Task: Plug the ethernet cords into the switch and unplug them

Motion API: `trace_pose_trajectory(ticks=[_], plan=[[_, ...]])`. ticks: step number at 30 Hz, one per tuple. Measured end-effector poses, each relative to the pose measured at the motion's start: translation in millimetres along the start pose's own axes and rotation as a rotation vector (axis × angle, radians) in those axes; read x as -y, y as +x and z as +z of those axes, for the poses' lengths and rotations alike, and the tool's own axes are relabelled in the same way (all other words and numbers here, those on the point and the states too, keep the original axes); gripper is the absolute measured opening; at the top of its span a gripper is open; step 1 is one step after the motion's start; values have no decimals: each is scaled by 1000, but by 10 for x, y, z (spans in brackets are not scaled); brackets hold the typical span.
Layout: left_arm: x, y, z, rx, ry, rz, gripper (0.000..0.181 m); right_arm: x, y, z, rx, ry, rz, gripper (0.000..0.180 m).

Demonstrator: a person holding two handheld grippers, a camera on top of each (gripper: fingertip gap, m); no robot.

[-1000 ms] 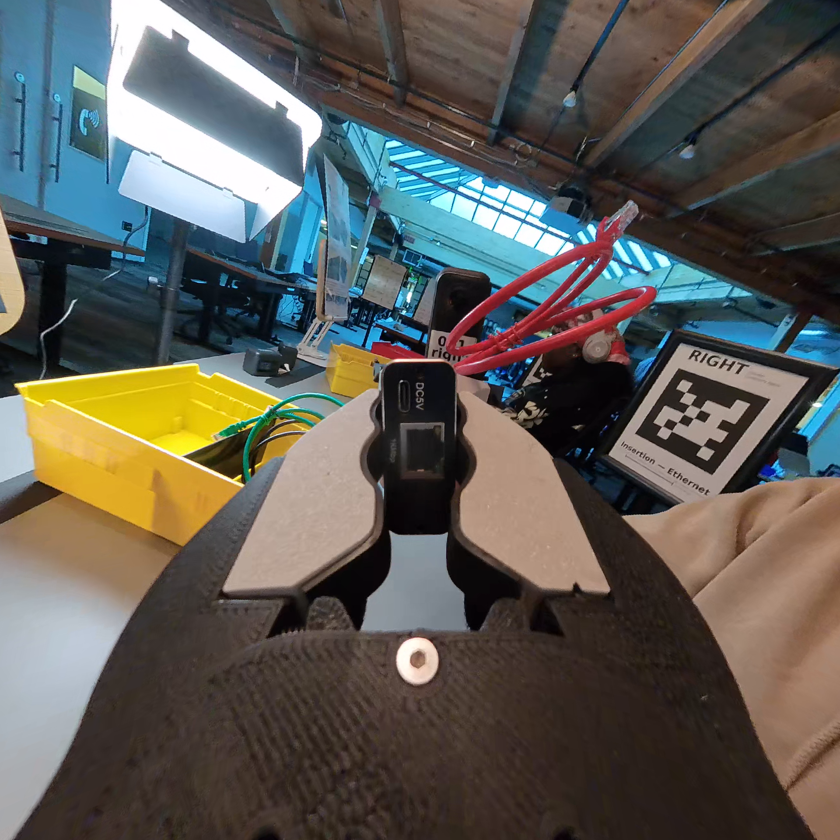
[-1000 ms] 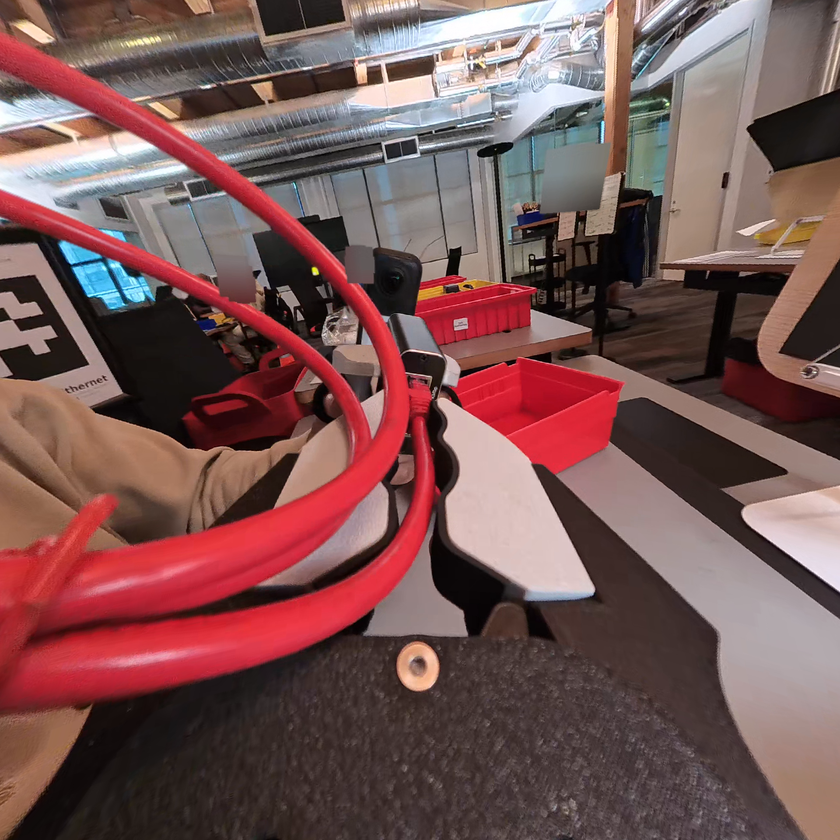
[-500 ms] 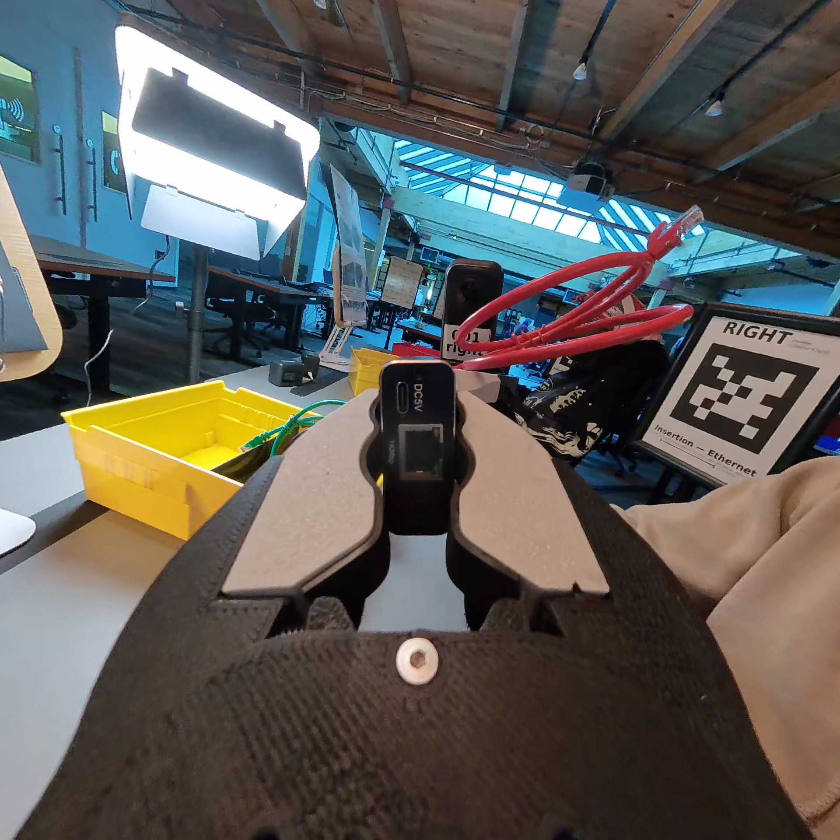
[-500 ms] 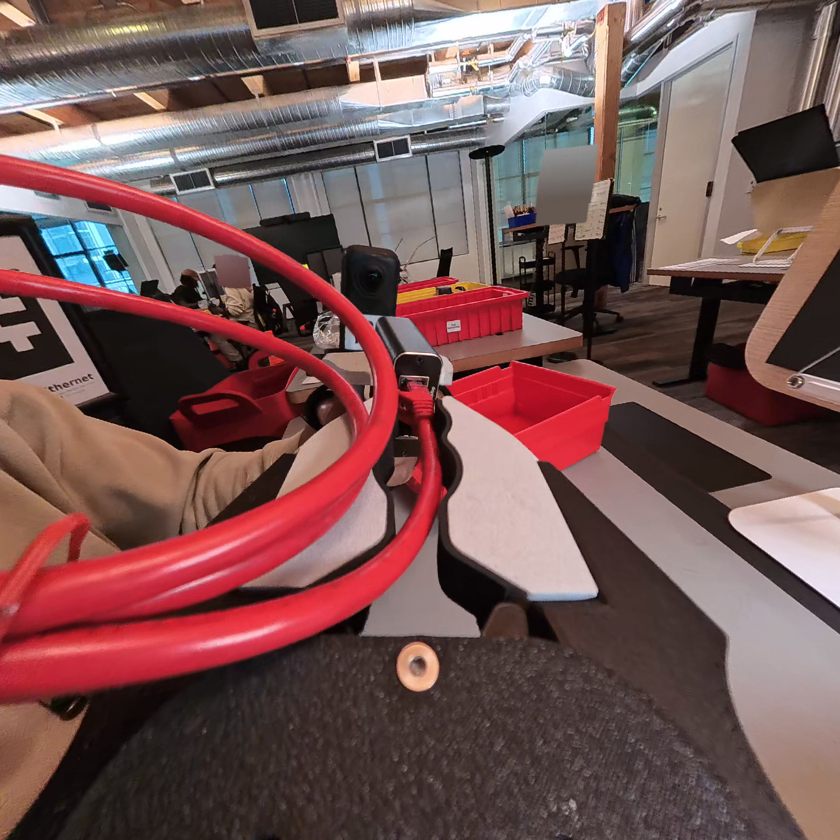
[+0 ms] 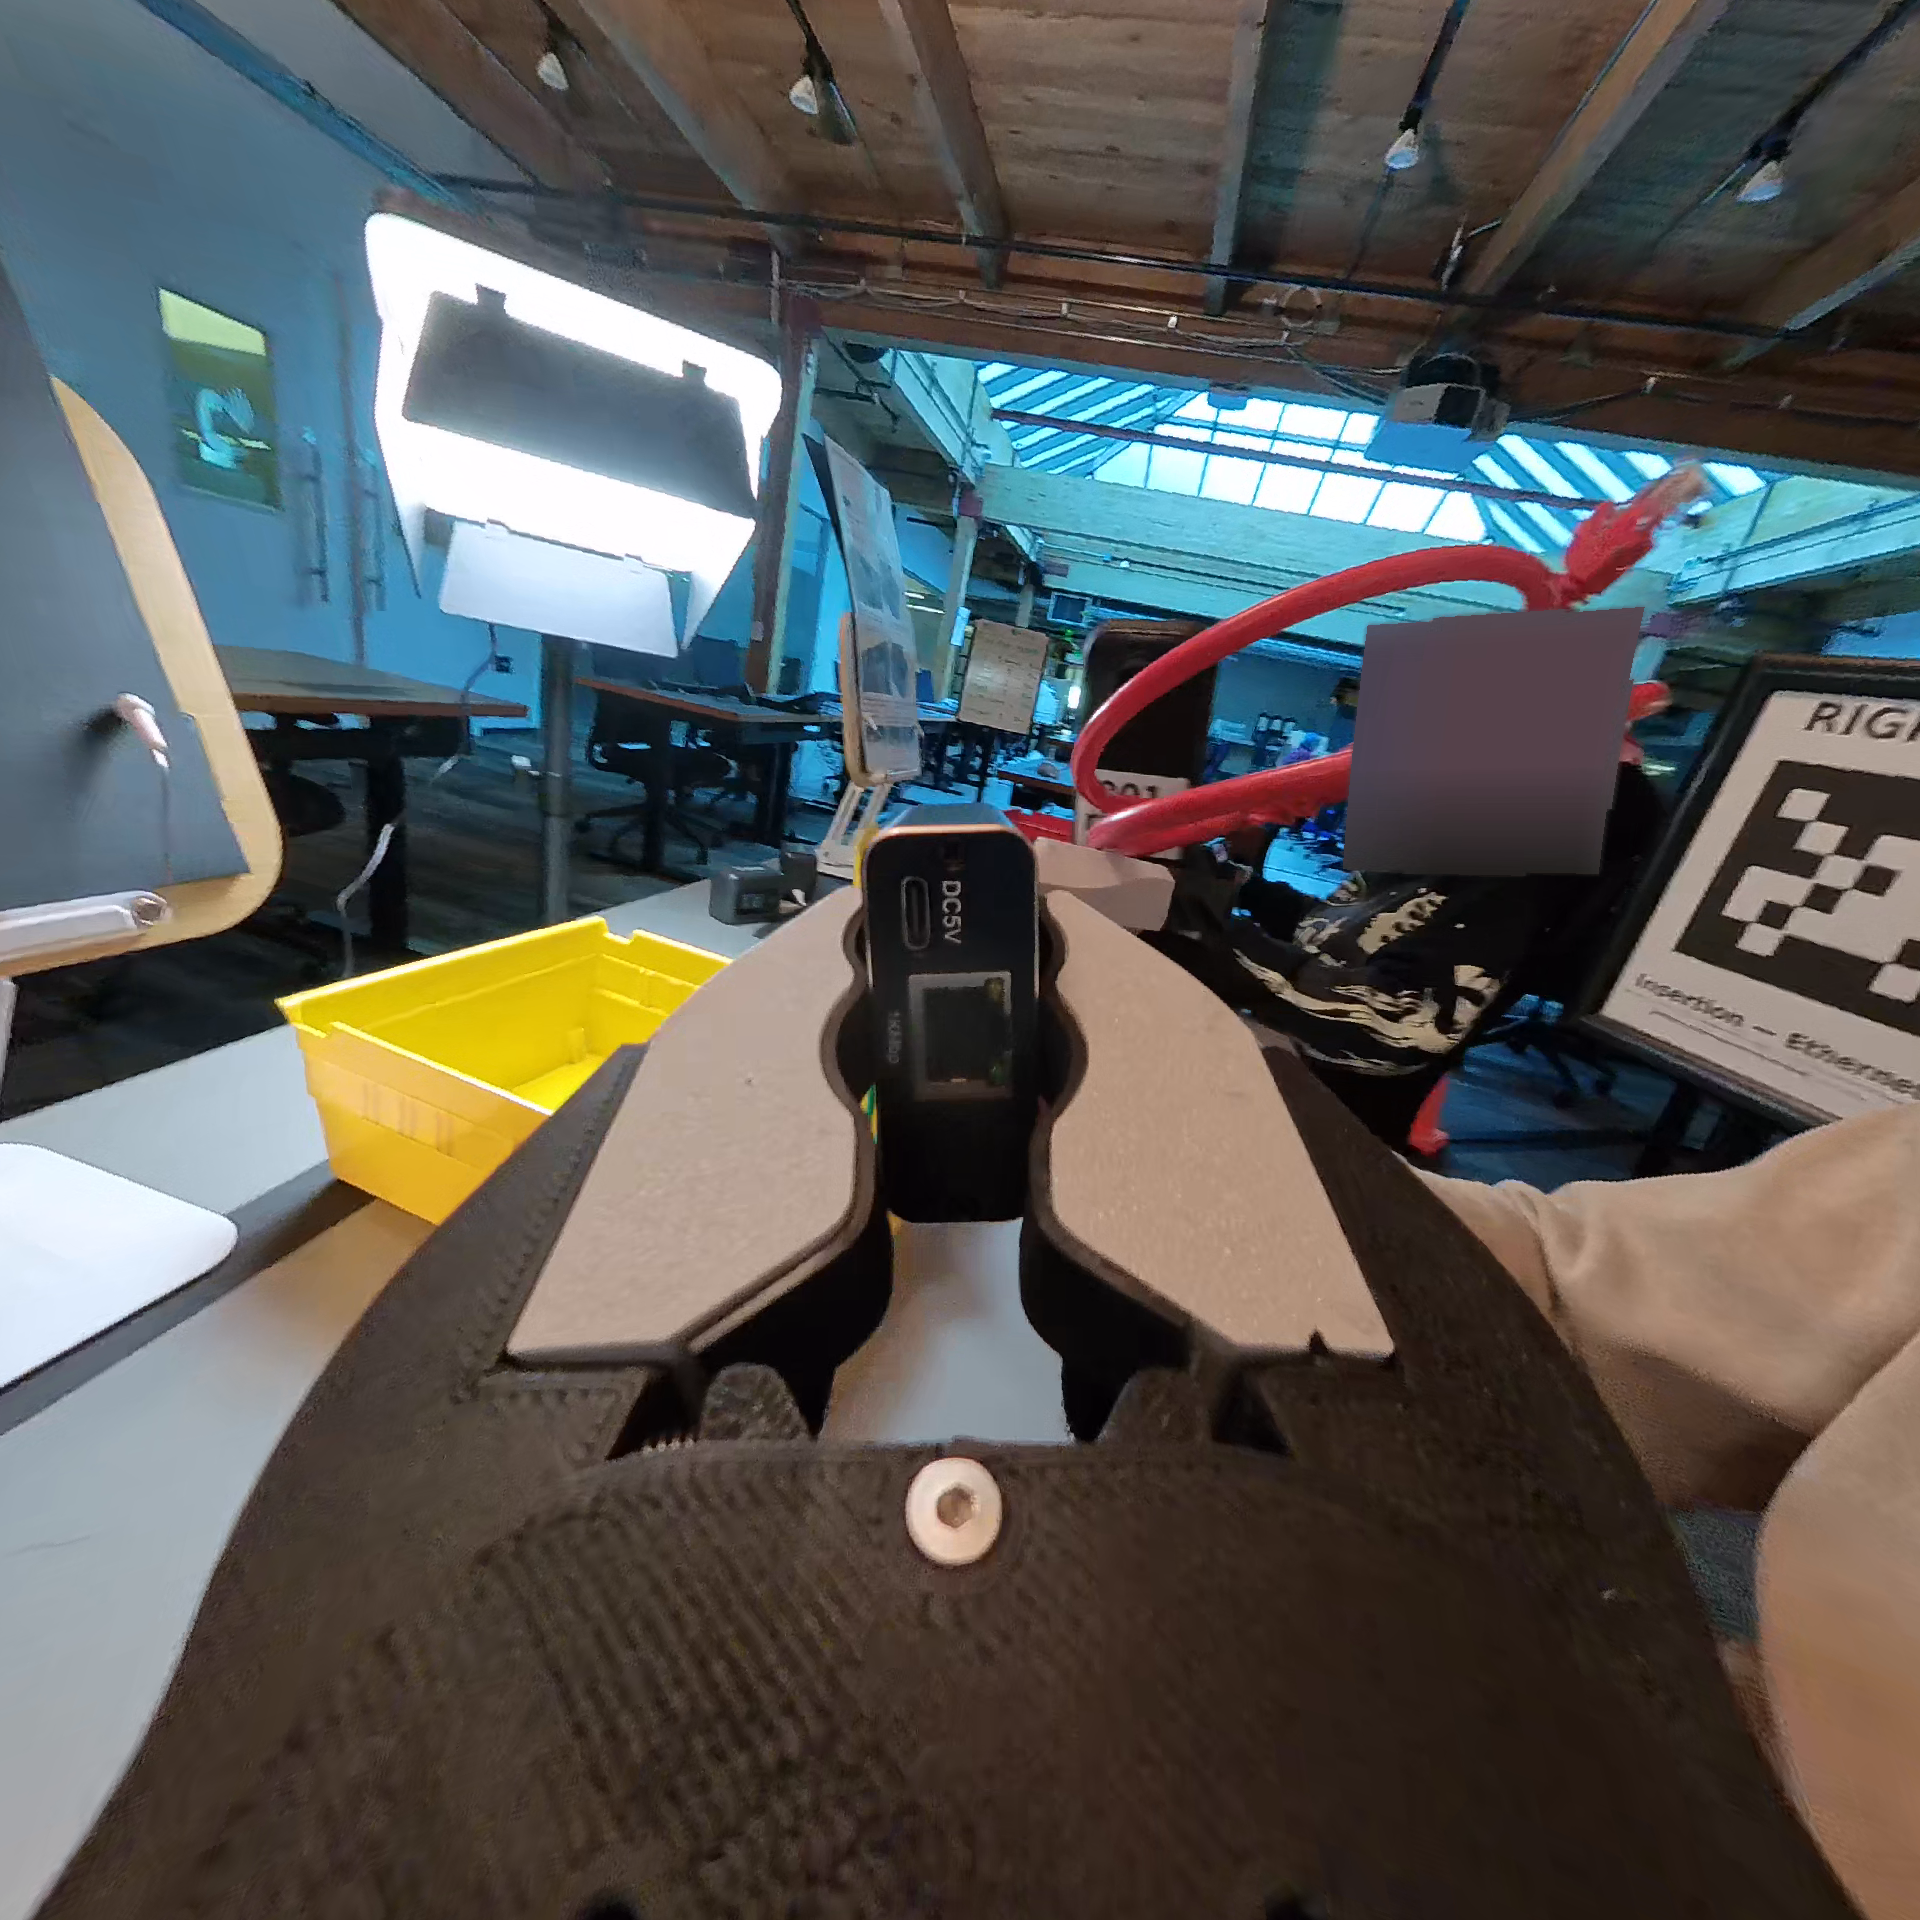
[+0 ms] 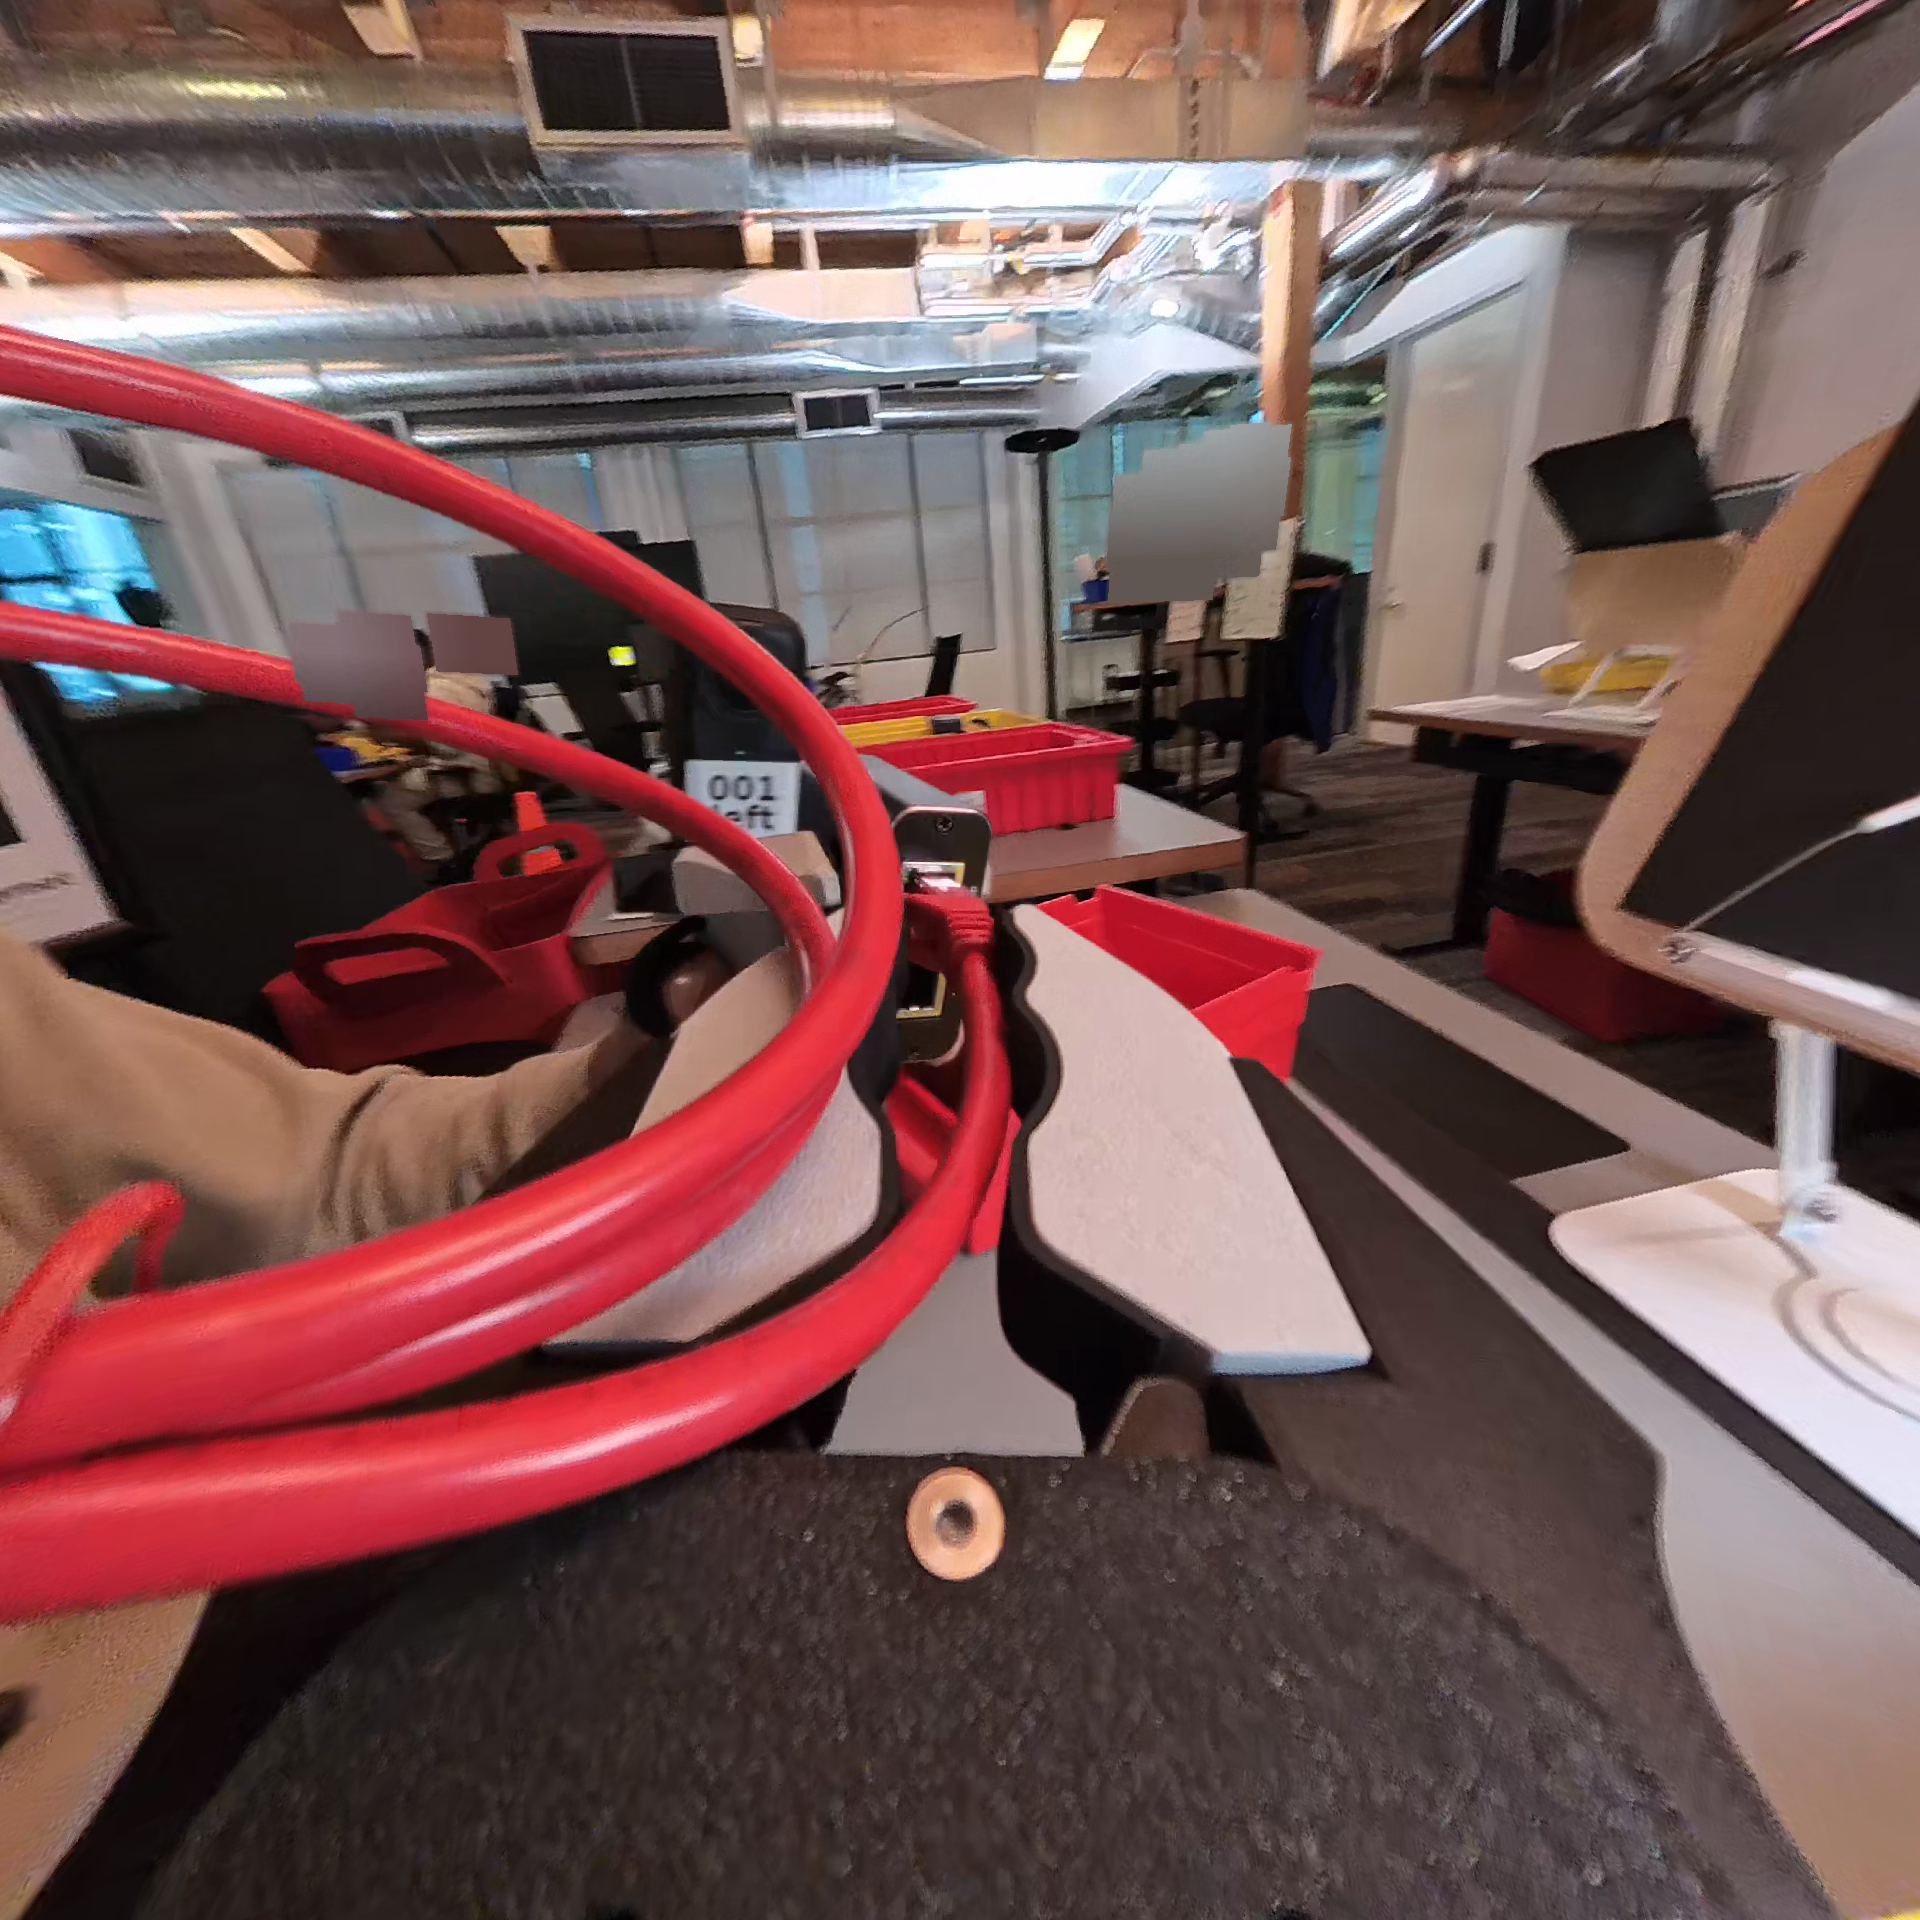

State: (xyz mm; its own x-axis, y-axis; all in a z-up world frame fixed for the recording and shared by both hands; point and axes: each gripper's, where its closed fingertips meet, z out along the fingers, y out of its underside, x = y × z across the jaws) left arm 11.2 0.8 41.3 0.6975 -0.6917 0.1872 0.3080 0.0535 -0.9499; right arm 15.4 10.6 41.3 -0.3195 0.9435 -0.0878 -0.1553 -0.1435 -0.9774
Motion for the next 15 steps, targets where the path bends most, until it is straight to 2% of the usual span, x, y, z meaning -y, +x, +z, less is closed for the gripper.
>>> trace_pose_trajectory(ticks=[7,11,12,13,14,15], plan=[[45,-9,-26,32,35,66,27,26,18,32,-119,64,-114,16],[91,-41,-55,-2,46,-7,27,-8,25,58,-106,62,-94,14],[141,-76,-93,-7,81,-43,27,2,73,35,-133,73,-87,12],[300,-151,-217,2,175,-76,27,117,286,-150,-240,137,-86,10],[525,-214,-403,-16,264,-113,26,229,407,-341,-238,178,-25,10],[654,-245,-529,-26,273,-103,26,272,380,-394,-191,169,0,10]])
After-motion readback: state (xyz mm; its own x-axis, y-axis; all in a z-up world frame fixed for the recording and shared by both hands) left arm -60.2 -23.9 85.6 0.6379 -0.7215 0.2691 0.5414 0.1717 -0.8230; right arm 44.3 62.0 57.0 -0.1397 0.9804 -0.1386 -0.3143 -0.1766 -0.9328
